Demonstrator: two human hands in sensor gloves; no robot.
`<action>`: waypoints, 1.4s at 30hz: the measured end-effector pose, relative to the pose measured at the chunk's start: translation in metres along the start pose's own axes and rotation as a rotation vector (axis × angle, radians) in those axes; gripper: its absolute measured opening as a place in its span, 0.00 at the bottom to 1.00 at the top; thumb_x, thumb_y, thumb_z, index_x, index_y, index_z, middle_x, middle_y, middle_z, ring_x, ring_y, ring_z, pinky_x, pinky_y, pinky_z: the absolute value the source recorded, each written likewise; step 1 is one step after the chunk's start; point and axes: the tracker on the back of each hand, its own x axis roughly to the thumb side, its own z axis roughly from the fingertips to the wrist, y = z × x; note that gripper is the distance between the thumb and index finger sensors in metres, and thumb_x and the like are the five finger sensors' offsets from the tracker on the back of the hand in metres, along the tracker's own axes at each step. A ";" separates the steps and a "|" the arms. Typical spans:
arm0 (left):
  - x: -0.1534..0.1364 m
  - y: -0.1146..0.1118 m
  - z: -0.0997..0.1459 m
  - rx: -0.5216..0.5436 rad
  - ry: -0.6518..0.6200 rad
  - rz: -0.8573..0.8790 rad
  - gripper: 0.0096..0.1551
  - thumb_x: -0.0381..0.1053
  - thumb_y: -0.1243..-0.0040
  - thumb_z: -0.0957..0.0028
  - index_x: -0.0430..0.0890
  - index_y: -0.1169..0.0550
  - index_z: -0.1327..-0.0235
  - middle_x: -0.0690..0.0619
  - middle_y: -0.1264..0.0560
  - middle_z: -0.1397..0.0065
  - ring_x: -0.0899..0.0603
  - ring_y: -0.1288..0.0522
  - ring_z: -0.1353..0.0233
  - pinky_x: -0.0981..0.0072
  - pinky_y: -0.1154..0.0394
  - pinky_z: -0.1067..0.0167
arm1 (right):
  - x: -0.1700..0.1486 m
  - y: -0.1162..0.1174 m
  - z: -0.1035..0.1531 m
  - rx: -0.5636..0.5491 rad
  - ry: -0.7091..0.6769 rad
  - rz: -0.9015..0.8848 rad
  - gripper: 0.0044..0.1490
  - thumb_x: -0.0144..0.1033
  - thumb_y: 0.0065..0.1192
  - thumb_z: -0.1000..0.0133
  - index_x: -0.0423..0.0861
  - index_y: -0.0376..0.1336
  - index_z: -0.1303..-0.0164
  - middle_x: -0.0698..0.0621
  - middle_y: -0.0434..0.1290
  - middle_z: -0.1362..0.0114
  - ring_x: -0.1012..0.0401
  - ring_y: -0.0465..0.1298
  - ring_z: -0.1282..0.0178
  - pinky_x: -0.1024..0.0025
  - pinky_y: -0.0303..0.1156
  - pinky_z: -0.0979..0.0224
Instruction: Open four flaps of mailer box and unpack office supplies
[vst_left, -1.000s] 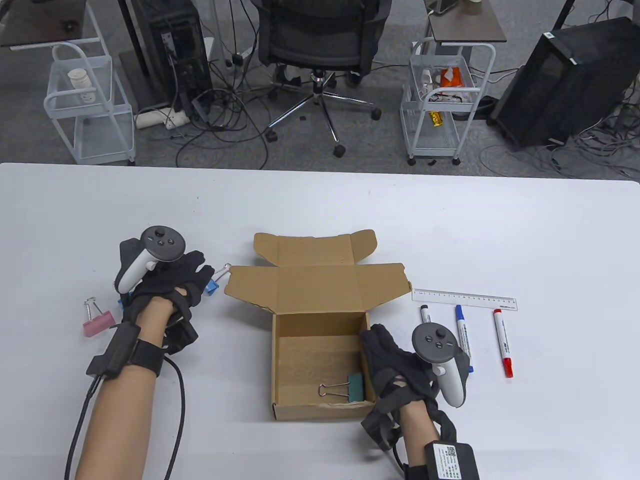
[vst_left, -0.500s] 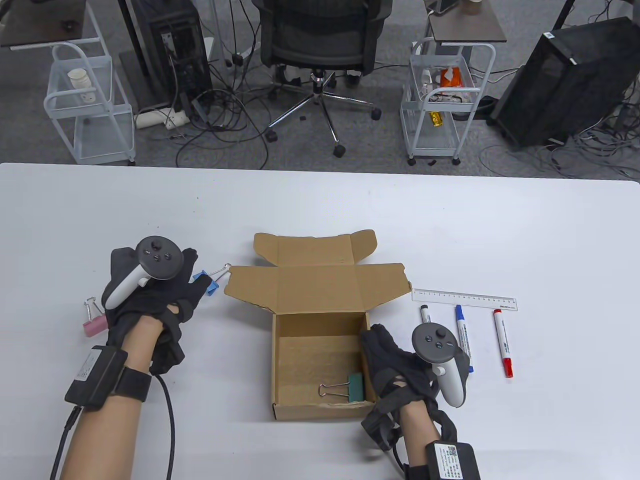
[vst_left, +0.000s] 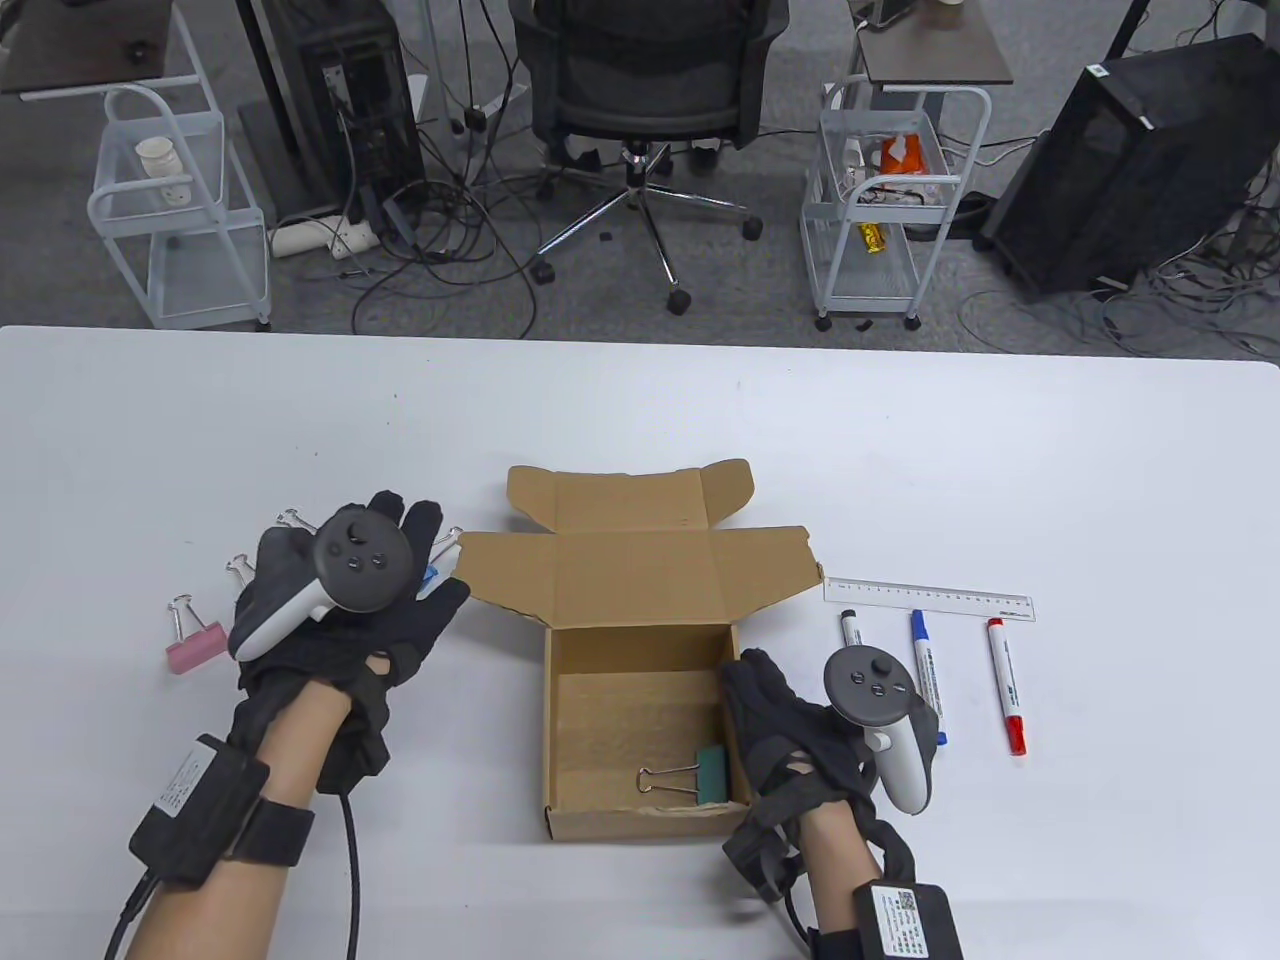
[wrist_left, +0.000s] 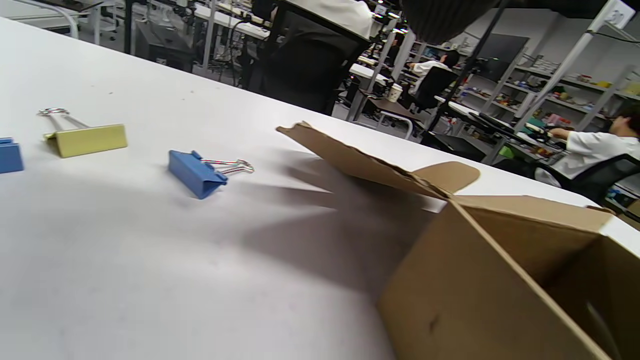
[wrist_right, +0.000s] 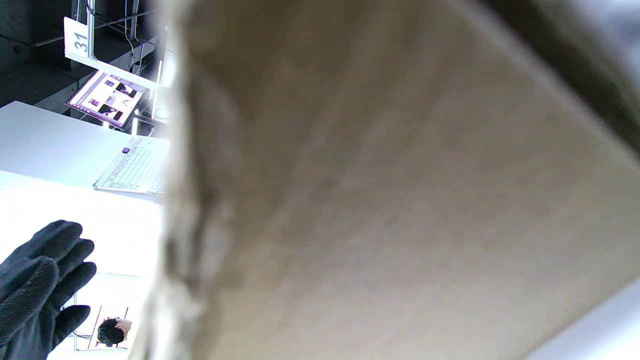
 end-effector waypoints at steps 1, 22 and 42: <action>0.007 -0.001 0.002 0.001 -0.020 -0.007 0.48 0.64 0.52 0.37 0.47 0.57 0.14 0.38 0.63 0.10 0.25 0.65 0.14 0.24 0.57 0.27 | 0.000 0.000 0.000 0.001 0.000 0.000 0.50 0.53 0.35 0.31 0.26 0.39 0.15 0.23 0.49 0.12 0.25 0.54 0.18 0.29 0.55 0.23; 0.119 -0.037 0.022 -0.030 -0.229 -0.210 0.49 0.64 0.52 0.37 0.45 0.57 0.15 0.37 0.65 0.11 0.23 0.64 0.15 0.25 0.54 0.26 | 0.000 0.000 0.000 0.009 -0.003 -0.016 0.50 0.53 0.35 0.31 0.26 0.39 0.15 0.23 0.49 0.12 0.26 0.54 0.18 0.29 0.54 0.23; 0.166 -0.089 0.008 -0.248 -0.353 -0.197 0.48 0.64 0.52 0.37 0.41 0.53 0.15 0.37 0.56 0.11 0.27 0.53 0.14 0.33 0.44 0.24 | -0.001 0.000 0.001 0.003 -0.007 -0.020 0.48 0.52 0.31 0.31 0.27 0.40 0.14 0.23 0.49 0.12 0.26 0.54 0.18 0.29 0.54 0.22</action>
